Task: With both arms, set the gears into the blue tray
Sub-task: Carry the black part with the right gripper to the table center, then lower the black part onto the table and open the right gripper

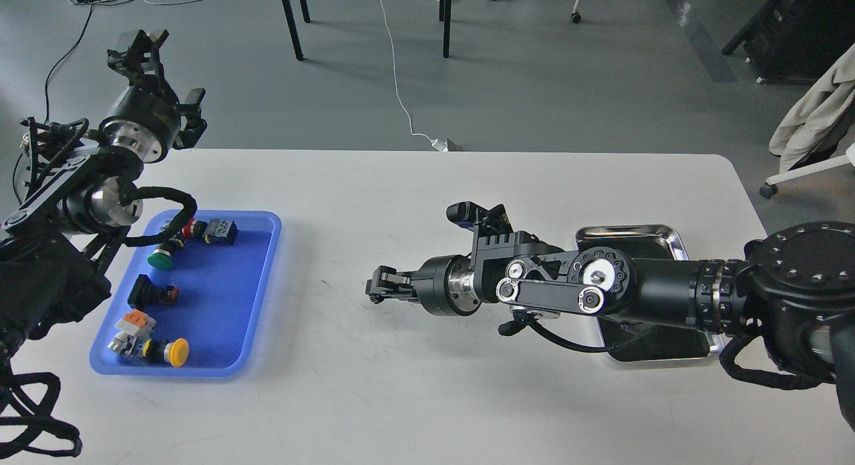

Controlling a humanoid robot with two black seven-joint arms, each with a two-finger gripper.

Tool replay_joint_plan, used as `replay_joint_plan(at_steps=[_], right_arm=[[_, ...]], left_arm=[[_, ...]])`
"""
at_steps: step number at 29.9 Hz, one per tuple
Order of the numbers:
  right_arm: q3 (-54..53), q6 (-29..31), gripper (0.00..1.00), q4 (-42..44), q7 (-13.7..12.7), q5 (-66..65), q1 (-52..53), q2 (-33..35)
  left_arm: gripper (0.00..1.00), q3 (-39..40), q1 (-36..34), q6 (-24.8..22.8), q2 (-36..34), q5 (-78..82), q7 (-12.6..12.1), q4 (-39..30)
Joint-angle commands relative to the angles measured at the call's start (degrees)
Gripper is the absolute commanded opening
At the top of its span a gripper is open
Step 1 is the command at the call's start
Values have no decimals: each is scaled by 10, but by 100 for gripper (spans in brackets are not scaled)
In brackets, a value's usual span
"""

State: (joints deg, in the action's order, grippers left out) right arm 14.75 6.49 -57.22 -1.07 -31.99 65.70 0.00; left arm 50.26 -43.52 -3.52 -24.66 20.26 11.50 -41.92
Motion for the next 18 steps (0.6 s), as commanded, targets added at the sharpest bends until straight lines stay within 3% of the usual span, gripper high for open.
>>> replay_joint_plan(at_steps=[1,10,18], right_arm=[[0,0,4,0,-11,-1,-7,0],[0,0,7,-1,-13,2,-12,0],[0,2,27,-3,-13,2,-14,0]], left_arm=[[98,1,0,0,0,0,-1,0],[98,2,0,1,1,0,0,0],[98,2,-1,1,0,0,0,0]])
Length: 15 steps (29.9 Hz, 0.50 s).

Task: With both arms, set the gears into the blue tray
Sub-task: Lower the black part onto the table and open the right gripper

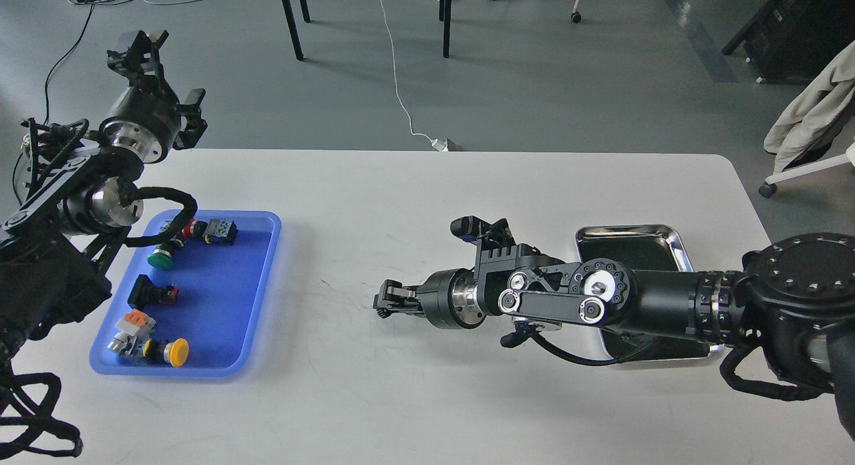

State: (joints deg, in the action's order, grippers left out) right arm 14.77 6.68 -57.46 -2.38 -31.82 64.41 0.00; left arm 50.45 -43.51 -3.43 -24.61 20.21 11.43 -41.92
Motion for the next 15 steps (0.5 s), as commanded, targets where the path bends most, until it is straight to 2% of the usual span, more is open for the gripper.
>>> replay_joint_plan(at_steps=[1,15], right_arm=[[0,0,28,0,0,0,-1,0],[2,0,36,1,0,-2,0,0]], left_arm=[[98,0,-1,0,-2,0,0,0],[98,3,-1,-1,-2,0,1,0]])
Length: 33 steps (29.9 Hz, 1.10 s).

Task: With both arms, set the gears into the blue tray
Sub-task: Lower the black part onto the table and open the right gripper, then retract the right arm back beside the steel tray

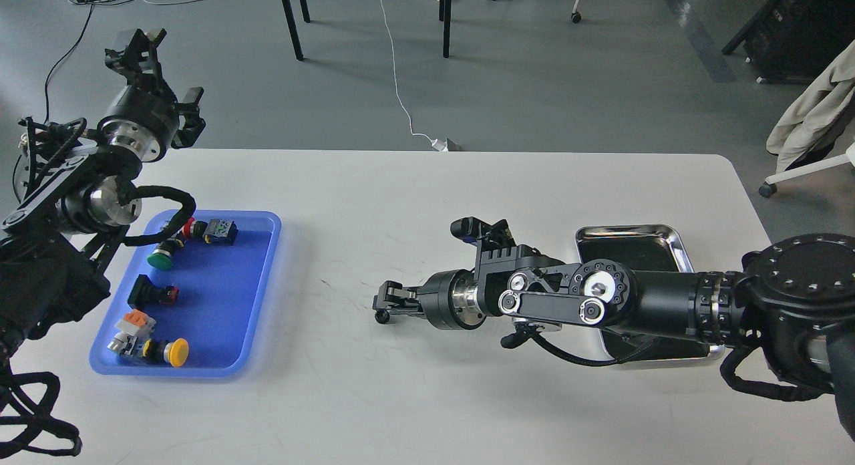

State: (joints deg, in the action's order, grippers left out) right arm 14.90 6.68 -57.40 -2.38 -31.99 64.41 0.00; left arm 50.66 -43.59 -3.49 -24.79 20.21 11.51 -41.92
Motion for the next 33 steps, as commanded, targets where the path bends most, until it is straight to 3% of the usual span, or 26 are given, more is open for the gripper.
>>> replay_joint_plan(at_steps=[1,10,13,14,19,28,33], right_arm=[[0,0,38,0,0,1,0,0],[-7,1,70,11,3,4,41,0],[-44,4,92,11,4,5,51,0],[-68,5,94,11,4,6,52,0],[-164,15,94,5,7,15,52,8],[-383,40,94,-106,12,152,-25,291],[-528,98,94,-130,23,233,-139,383]], left_arm=[[98,0,-1,0,0,0,-1,0],[98,-4,0,1,1,0,-1,0],[98,-4,-2,1,0,1,-3,0],[98,-4,-2,1,0,1,-3,0],[98,-5,-2,2,0,7,-7,0],[98,-6,-13,2,1,10,-18,-5],[98,-21,-25,3,4,22,-27,-6]])
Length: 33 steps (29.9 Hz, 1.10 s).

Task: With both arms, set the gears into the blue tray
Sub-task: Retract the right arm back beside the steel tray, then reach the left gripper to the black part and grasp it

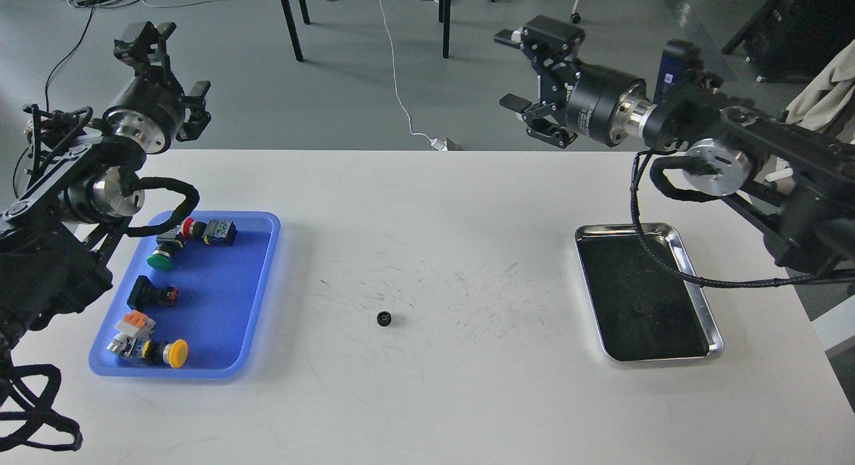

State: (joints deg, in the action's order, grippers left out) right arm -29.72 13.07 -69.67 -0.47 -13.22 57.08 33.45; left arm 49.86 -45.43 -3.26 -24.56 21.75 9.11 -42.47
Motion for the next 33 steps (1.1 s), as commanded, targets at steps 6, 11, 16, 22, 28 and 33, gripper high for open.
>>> replay_joint_plan(at_steps=[6,11,16,22,28,33], right_arm=[[-226,92,94,6,6,130,-222,84],[-292,118,94,28,8,207,-315,82],[-296,149,94,66,35,248,-348,76],[-300,149,94,95,43,268,-348,53],[-304,149,94,112,47,268,-348,43],[-295,149,95,86,42,260,-355,57]], left_arm=[[98,-63,-26,1,1,6,-3,-2],[98,-90,-26,3,6,6,-3,-22],[98,-106,-24,3,-3,7,-3,-47],[98,-145,-24,4,-43,7,-4,-114],[98,-184,-22,14,-134,7,-4,-224],[98,-196,-18,15,-174,7,-3,-264]])
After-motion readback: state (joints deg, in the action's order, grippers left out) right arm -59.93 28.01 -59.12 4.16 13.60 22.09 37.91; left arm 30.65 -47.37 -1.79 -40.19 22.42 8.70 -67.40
